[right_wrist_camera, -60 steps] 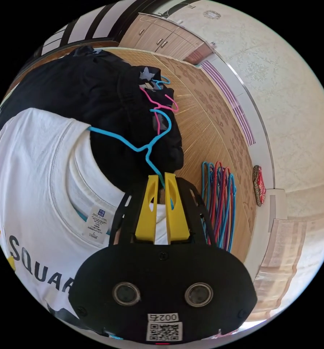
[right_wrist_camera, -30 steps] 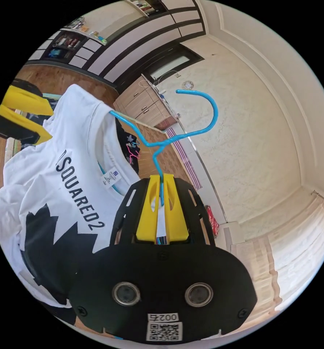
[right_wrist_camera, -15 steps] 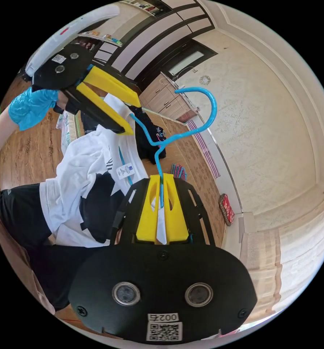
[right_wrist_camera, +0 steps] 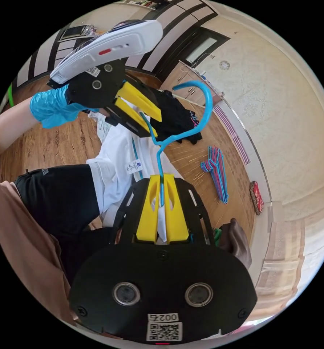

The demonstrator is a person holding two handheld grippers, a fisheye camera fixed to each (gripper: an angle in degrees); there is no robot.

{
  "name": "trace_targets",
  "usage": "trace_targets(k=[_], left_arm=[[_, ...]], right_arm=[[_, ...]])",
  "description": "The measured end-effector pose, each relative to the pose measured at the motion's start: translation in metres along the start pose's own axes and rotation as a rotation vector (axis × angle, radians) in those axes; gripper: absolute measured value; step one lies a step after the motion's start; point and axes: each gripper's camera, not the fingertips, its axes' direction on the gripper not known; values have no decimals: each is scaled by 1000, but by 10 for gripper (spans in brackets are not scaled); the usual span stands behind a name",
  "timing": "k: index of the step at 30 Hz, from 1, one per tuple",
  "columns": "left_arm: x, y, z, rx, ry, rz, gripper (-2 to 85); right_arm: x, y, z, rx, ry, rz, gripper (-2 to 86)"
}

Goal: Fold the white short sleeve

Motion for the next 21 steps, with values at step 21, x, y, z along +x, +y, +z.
trace_targets(k=[21], left_arm=[[7,36,16,-145,98,-193,76]], right_arm=[[-36,73,73,-23,-7,96,53]])
